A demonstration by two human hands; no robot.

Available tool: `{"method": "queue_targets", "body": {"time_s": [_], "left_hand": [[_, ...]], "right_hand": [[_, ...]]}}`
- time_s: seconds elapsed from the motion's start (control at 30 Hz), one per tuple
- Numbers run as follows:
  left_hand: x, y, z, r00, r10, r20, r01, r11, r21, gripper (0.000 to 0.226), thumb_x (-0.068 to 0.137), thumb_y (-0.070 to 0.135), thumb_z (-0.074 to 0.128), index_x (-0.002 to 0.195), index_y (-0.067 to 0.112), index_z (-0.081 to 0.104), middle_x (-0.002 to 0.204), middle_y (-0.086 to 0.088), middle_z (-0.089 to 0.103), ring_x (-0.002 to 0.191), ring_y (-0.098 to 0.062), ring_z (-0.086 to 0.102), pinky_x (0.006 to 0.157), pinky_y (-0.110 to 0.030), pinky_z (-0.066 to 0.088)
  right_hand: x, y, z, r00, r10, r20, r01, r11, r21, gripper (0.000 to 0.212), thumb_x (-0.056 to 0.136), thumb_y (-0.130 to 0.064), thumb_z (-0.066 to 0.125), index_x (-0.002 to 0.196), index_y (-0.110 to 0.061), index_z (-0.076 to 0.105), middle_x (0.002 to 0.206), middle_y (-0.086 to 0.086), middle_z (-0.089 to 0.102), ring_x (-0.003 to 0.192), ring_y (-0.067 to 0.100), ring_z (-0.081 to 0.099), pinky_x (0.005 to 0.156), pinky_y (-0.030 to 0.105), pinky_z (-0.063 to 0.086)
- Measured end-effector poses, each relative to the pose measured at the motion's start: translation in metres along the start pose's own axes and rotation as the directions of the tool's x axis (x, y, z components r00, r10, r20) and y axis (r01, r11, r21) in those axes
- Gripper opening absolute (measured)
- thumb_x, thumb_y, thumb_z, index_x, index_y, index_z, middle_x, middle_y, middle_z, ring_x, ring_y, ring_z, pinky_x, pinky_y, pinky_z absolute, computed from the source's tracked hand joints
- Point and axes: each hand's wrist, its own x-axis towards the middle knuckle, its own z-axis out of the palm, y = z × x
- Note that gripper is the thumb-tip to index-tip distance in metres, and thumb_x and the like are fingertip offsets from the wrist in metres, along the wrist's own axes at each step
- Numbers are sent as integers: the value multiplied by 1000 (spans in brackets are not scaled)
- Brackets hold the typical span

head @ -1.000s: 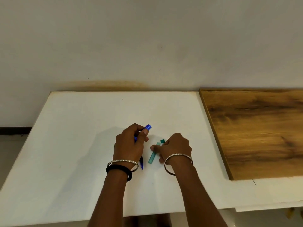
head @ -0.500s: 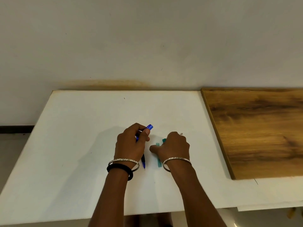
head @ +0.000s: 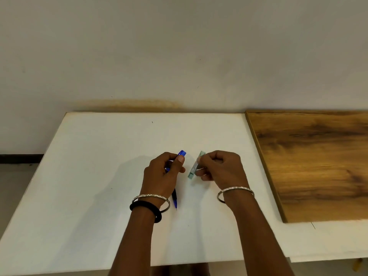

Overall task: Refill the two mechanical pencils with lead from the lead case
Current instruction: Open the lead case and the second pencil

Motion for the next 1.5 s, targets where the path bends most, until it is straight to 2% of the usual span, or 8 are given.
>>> {"method": "queue_targets", "body": {"time_s": [0.07,0.2,0.3,0.6,0.9,1.07,1.2,1.5], "left_hand": [[1,1,1,999,-24,32,25,998,-51,26,88,45,59,87,21,69,80,1,75,56,-12,53,66,-34,49],[1,2,1,992,-19,122,38,988,-149,19,80,39,70,92,24,71,85,-4,75,48,-3,54,53,-16,47],[2,3,1,994,-22,106,43,979,-197,15,79,32,73,90,22,73,85,-13,75,46,-7,52,51,-20,45],[2,6,-3,998,-56,0,54,955,-291,5,84,22,69,80,23,71,74,4,77,42,-4,47,43,-12,41],[0,9,-5,993,31,-113,-38,997,-66,5,81,22,69,77,22,71,74,-2,75,58,-12,56,66,-34,52],[-1,14,-4,984,67,-165,-87,989,-116,5,82,28,68,82,24,70,82,-6,74,68,-19,59,71,-39,55],[-2,17,-1,976,79,-201,-107,986,-131,13,83,34,67,88,23,70,84,-7,73,69,-23,60,70,-37,57],[0,14,-5,967,68,-247,-99,988,-117,12,84,31,66,73,36,64,77,-1,73,58,-13,55,62,-24,49]], "right_hand": [[0,-5,-4,999,-48,12,46,989,140,7,82,-4,66,81,2,70,70,16,74,60,26,73,51,28,58],[0,-8,-5,995,-86,46,67,944,322,3,83,-1,68,83,0,66,74,19,74,64,29,74,54,27,58],[0,-7,-5,993,-89,76,54,924,378,5,82,0,68,84,0,64,74,21,74,66,31,74,56,27,58],[-1,-6,-12,987,-85,135,17,898,441,18,85,-6,68,103,-3,68,87,21,75,79,35,74,68,30,61],[2,0,-11,987,-48,156,-23,907,420,17,87,-5,64,101,3,70,89,25,73,77,31,74,72,29,61],[0,4,-11,971,63,232,-167,871,462,15,87,1,63,98,8,69,84,22,72,73,28,73,69,27,60],[-2,5,-8,950,115,291,-252,830,498,12,86,4,62,93,7,71,84,23,72,76,29,73,69,28,61],[0,5,-6,946,115,304,-282,755,592,15,82,8,64,95,9,71,91,22,74,82,30,74,69,26,60]]}}
